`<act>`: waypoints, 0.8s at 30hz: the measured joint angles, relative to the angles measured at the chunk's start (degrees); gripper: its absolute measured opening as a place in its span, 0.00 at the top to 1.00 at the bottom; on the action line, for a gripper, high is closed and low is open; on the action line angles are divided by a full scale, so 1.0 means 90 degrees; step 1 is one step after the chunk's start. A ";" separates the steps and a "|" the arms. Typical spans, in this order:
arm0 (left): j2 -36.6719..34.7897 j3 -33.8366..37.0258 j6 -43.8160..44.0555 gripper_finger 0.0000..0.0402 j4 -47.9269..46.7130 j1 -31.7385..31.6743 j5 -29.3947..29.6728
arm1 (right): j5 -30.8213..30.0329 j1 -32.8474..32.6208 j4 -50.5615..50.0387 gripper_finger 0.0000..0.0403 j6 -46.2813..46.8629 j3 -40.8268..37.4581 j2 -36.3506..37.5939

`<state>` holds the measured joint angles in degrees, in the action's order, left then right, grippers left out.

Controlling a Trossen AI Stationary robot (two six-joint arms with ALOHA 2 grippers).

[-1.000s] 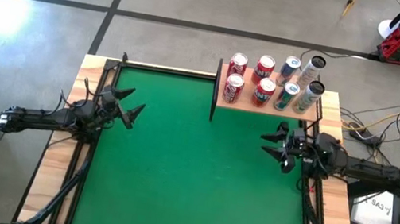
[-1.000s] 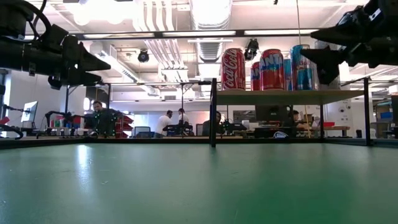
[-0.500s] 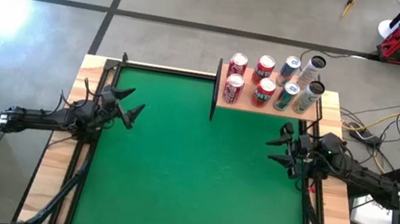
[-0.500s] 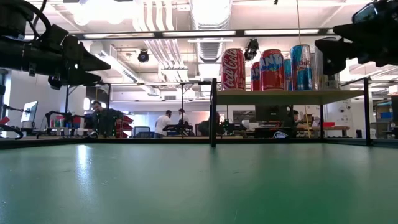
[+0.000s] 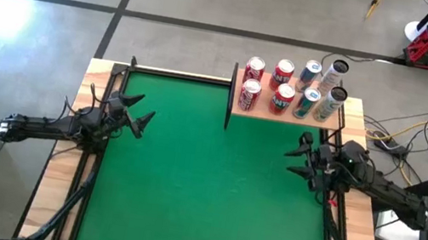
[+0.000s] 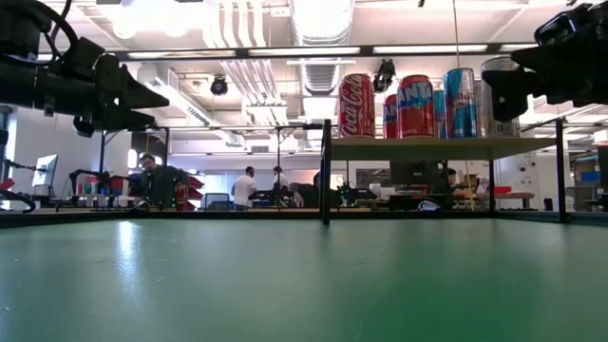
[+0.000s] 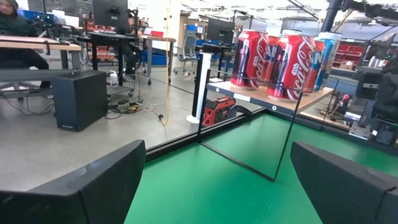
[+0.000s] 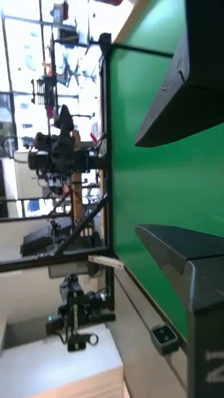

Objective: Place canned beverage on shelf
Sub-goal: Return to Home Position

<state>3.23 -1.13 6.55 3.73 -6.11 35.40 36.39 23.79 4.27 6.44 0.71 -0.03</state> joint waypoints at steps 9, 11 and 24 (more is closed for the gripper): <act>0.0002 0.0000 0.0000 0.04 0.0000 0.0000 -0.0002 | -0.0062 0.0066 -0.0019 0.49 0.0029 0.0000 -0.0172; 0.0001 0.0001 0.0000 0.04 0.0000 0.0001 -0.0002 | -0.0062 0.0066 -0.0021 0.49 0.0039 0.0000 -0.0178; 0.0001 0.0001 0.0000 0.04 0.0002 0.0001 -0.0001 | -0.0064 0.0063 -0.0028 0.49 -0.0001 -0.0002 -0.0178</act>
<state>3.23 -1.11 6.55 3.75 -6.10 35.39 35.81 24.36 4.01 6.44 0.69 -1.63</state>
